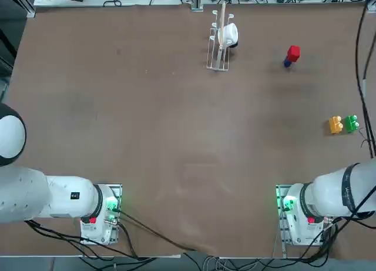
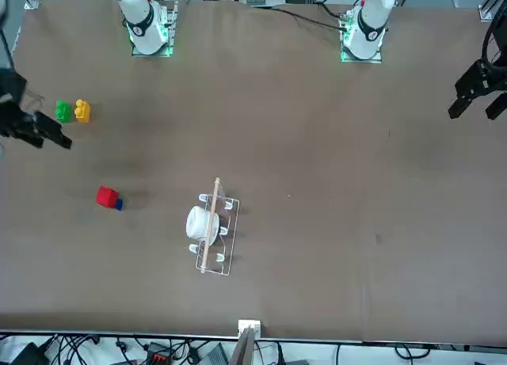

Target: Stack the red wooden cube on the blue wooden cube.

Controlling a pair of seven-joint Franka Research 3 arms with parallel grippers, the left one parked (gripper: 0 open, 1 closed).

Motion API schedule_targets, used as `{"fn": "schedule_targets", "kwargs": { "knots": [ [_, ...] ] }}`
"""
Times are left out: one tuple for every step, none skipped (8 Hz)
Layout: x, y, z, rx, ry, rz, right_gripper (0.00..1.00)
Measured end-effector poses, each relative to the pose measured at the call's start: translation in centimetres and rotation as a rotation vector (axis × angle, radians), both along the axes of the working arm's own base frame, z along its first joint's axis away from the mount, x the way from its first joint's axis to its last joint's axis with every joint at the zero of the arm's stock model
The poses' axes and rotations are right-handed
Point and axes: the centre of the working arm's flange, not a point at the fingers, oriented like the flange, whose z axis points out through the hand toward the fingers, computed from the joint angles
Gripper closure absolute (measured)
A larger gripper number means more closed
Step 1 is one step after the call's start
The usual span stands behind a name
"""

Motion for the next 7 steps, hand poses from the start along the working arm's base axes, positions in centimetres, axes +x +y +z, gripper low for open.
{"fn": "schedule_targets", "kwargs": {
  "knots": [
    [-0.4,0.2,1.2,-0.014,0.017,0.01,0.0],
    [-0.6,0.6,1.9,-0.038,0.024,0.021,0.0],
    [-0.7,1.0,2.0,-0.066,0.028,0.031,0.0],
    [-0.7,1.4,1.7,-0.085,0.038,0.03,0.0],
    [-0.8,1.9,1.1,-0.094,0.052,0.008,0.0],
    [-1.1,2.7,0.6,-0.099,0.059,-0.013,0.0],
    [-1.4,3.5,0.4,-0.1,0.061,-0.015,0.0]
  ]
}}
